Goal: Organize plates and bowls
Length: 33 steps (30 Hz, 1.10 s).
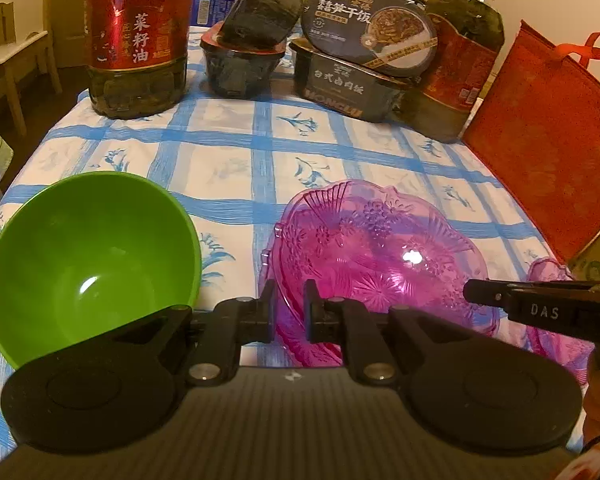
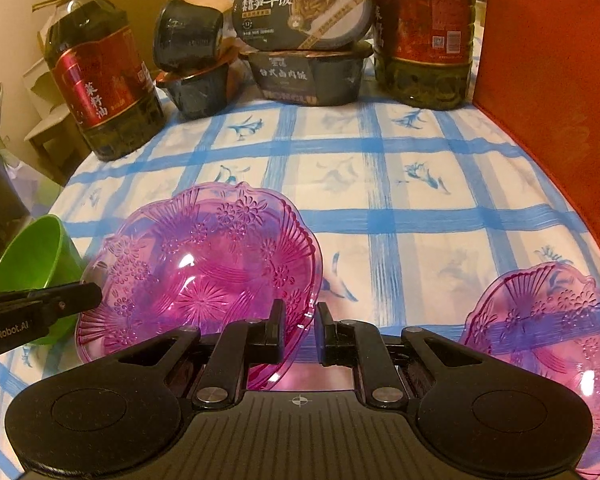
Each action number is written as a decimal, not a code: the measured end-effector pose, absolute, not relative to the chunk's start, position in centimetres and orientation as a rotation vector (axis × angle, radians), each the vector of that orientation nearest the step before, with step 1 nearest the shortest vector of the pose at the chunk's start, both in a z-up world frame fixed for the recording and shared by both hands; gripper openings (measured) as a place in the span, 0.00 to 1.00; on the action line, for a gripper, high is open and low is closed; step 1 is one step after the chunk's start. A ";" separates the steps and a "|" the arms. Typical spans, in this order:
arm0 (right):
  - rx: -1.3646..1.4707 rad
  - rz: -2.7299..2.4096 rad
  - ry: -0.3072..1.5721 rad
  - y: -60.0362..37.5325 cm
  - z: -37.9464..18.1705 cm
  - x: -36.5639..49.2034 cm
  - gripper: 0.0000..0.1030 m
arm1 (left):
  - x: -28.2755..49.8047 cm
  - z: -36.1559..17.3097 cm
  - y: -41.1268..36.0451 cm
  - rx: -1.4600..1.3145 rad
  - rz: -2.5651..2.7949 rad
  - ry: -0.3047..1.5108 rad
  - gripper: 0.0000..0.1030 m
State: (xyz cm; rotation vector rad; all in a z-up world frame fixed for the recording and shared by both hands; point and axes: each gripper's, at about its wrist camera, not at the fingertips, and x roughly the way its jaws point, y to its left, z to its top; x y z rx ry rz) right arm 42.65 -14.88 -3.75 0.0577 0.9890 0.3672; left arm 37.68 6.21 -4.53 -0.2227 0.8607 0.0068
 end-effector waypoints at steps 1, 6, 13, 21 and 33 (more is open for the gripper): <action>0.042 0.368 0.983 -14.7 -3.9 42.6 0.14 | 37.7 -4.7 6.2 -0.223 0.010 0.861 0.11; 0.035 0.374 0.937 -14.6 -4.0 42.3 0.64 | 37.4 -4.6 6.4 -0.218 0.030 0.841 0.24; 0.069 0.362 0.925 -15.7 -1.6 40.8 0.64 | 35.7 -2.7 6.3 -0.249 0.009 0.817 0.24; 0.110 0.318 0.885 -18.1 2.7 35.7 0.64 | 31.7 1.2 4.7 -0.273 -0.044 0.767 0.31; 0.209 0.139 0.853 -24.9 6.2 23.0 0.64 | 23.5 4.4 -1.7 -0.208 -0.128 0.725 0.32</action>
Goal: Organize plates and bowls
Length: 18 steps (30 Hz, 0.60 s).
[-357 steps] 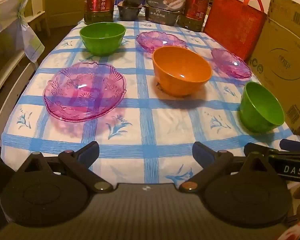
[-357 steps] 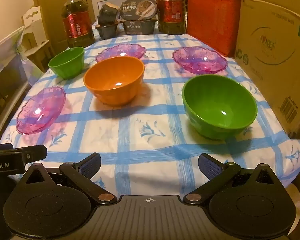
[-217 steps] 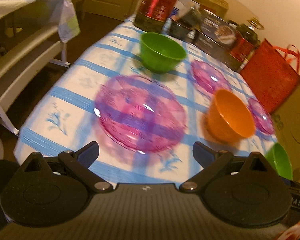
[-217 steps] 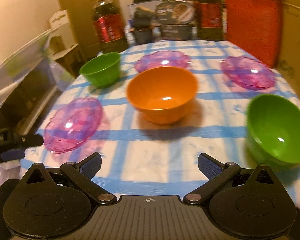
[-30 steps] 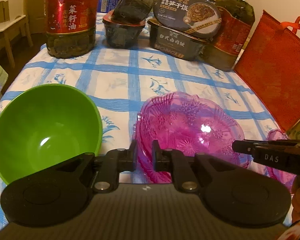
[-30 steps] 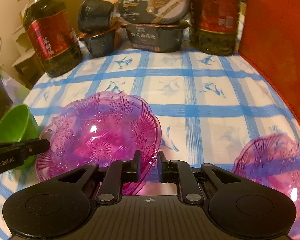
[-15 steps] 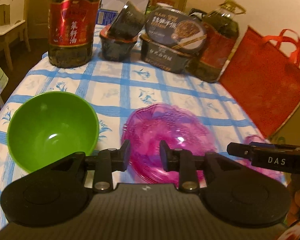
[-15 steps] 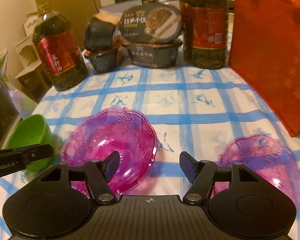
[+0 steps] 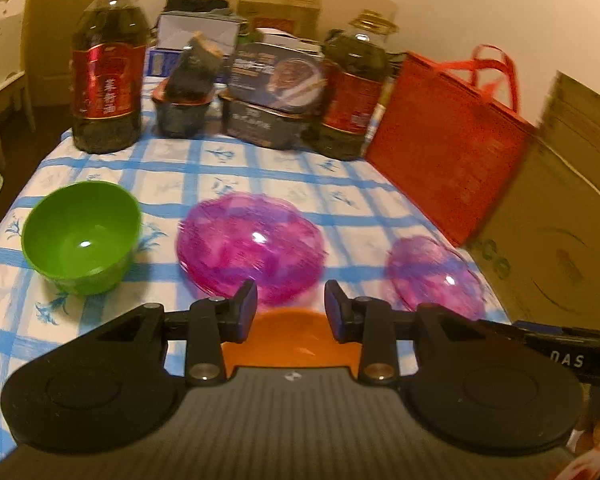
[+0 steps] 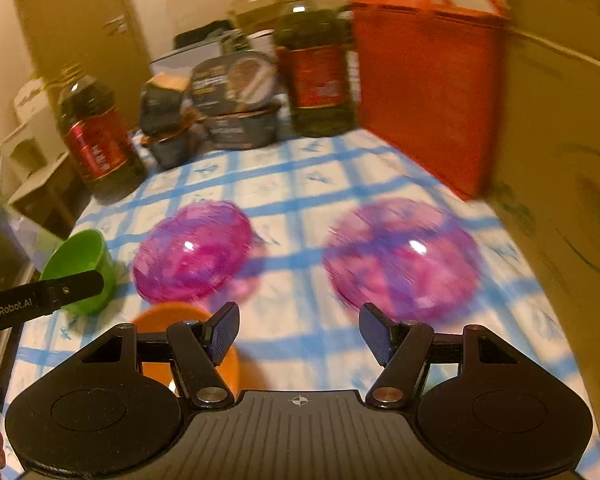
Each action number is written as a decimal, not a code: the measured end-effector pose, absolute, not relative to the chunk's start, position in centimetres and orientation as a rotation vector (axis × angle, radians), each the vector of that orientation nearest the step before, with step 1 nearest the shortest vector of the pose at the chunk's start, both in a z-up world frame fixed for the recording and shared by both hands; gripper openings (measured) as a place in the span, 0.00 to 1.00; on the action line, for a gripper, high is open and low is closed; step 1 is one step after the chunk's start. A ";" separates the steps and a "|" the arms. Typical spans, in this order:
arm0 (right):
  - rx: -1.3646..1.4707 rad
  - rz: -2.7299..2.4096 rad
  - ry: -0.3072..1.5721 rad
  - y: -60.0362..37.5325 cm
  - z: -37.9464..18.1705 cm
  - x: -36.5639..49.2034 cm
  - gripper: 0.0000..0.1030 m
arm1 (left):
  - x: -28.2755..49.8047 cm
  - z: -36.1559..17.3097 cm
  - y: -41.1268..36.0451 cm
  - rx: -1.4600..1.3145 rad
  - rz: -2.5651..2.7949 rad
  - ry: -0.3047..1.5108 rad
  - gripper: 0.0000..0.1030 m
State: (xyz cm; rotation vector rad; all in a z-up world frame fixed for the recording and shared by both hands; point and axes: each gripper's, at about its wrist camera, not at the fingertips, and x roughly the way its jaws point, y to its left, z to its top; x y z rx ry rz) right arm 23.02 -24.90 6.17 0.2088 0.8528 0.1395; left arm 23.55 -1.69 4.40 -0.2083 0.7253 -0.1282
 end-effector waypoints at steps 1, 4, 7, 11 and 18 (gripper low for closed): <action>0.216 0.124 0.851 -25.4 6.3 22.2 0.64 | 22.9 4.5 -2.4 -0.196 -0.142 0.722 0.32; 0.231 0.084 0.843 -27.1 6.9 19.6 0.64 | 21.2 4.8 -4.2 -0.176 -0.173 0.716 0.32; 0.223 0.056 0.836 -28.3 7.5 17.4 0.64 | 19.7 4.9 -5.8 -0.169 -0.202 0.720 0.33; 0.195 0.049 0.847 -29.2 7.9 15.3 0.64 | 17.9 5.0 -7.2 -0.175 -0.229 0.749 0.35; 0.184 0.011 0.855 -31.0 7.6 13.0 0.64 | 16.2 4.8 -8.9 -0.196 -0.273 0.789 0.49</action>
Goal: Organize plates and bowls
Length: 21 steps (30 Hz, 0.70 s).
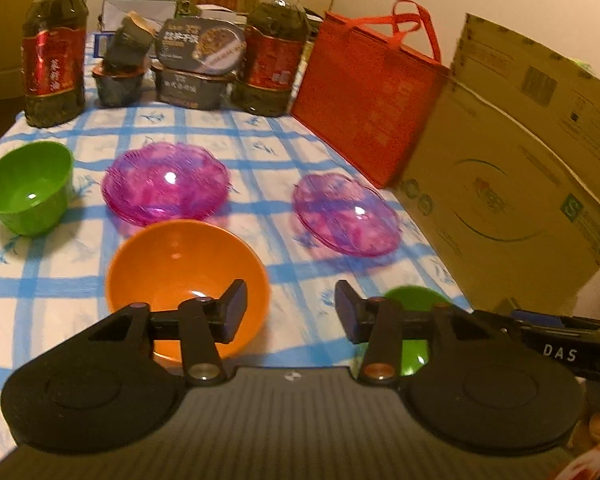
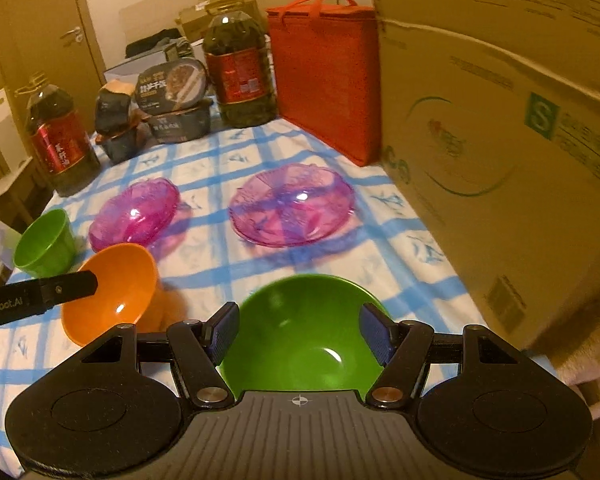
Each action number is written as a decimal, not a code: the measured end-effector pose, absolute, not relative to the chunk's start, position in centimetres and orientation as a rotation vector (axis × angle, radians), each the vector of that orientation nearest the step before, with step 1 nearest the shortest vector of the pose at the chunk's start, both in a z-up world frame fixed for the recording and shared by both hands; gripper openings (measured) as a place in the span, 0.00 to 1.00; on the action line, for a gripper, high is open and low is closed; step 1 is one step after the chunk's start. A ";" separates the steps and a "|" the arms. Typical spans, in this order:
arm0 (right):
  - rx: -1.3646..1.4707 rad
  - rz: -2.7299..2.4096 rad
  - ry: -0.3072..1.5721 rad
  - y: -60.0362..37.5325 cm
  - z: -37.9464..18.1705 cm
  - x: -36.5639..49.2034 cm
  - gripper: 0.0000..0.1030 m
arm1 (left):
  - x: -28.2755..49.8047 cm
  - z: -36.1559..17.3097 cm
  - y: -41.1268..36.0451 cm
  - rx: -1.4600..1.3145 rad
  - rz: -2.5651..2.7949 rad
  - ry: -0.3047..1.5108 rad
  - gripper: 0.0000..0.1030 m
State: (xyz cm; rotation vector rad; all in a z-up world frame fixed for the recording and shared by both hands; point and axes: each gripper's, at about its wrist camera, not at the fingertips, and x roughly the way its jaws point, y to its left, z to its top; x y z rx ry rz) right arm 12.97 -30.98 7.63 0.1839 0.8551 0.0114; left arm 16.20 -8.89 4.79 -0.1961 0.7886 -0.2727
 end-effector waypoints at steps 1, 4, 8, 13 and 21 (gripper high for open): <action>0.185 0.006 0.856 -31.2 7.6 12.7 0.64 | 16.0 4.8 -9.2 -0.200 -0.280 0.791 0.50; 0.187 -0.005 0.858 -31.7 7.5 12.2 0.64 | 15.8 4.7 -9.9 -0.198 -0.295 0.796 0.52; 0.199 -0.013 0.863 -32.6 7.1 11.9 0.64 | 15.7 4.7 -10.8 -0.186 -0.310 0.801 0.55; 0.208 -0.023 0.867 -33.4 6.8 11.8 0.64 | 15.9 4.4 -11.6 -0.175 -0.317 0.812 0.57; 0.215 -0.026 0.868 -34.2 6.7 12.3 0.64 | 16.7 4.4 -12.5 -0.167 -0.342 0.805 0.66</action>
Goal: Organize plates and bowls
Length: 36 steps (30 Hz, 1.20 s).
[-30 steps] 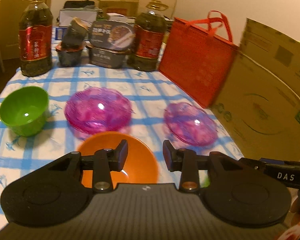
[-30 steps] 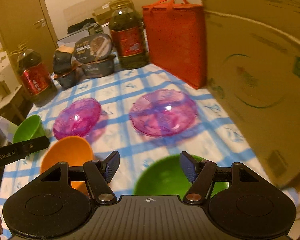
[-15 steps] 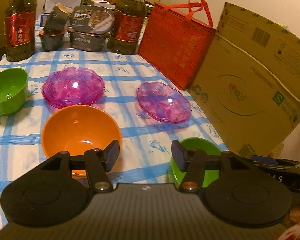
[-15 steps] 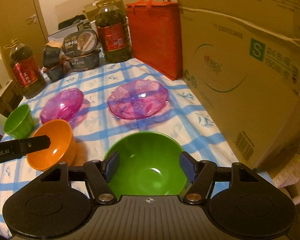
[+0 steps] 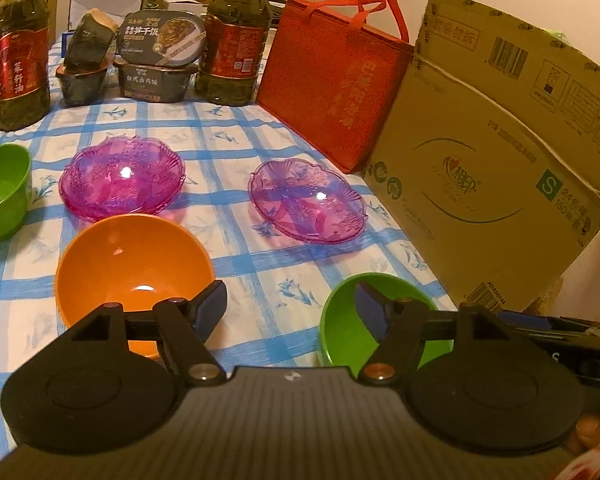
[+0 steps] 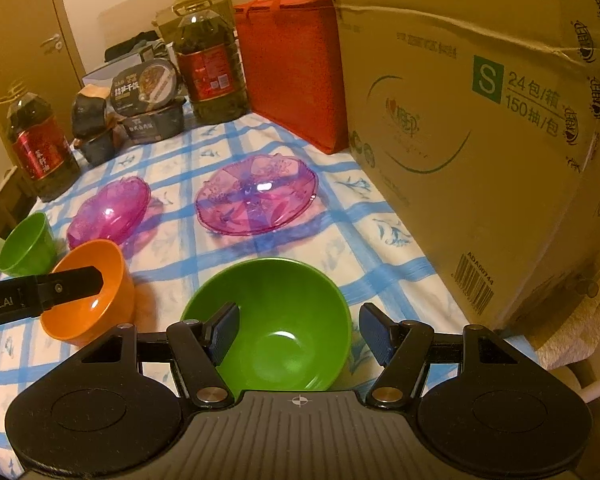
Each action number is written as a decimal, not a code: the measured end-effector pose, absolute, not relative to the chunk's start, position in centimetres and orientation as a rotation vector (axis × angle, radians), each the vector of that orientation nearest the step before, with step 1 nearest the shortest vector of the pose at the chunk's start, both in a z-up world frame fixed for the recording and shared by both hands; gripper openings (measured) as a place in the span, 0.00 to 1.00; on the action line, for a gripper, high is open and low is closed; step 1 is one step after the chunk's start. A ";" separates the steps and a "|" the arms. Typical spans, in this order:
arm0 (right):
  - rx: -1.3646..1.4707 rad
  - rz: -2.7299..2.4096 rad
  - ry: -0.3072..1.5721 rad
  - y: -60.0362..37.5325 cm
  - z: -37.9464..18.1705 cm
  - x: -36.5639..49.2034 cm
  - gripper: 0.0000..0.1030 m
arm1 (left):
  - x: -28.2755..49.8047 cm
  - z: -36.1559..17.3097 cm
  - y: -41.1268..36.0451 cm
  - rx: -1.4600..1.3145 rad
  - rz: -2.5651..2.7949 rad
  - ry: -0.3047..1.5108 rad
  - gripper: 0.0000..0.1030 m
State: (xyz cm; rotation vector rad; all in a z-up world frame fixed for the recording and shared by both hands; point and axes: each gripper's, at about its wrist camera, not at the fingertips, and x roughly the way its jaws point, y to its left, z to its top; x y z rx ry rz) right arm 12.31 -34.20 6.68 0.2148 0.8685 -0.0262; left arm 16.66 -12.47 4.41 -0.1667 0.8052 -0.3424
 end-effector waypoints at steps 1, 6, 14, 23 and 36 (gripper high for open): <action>0.215 -0.025 0.869 -34.3 6.7 12.5 0.64 | 16.9 4.4 -12.6 -0.165 -0.345 0.805 0.66; 0.240 -0.011 0.865 -35.2 6.9 13.6 0.64 | 18.1 4.5 -13.1 -0.161 -0.352 0.797 0.75; 0.218 -0.007 0.860 -36.4 6.9 17.4 0.64 | 22.5 3.5 -14.0 -0.149 -0.314 0.833 0.74; 0.186 0.036 0.909 -37.7 4.5 24.4 0.64 | 29.8 2.2 -16.3 -0.109 -0.304 0.877 0.74; 0.161 0.077 1.025 -39.4 -1.2 33.9 0.64 | 39.3 -3.5 -19.1 0.012 -0.289 1.021 0.49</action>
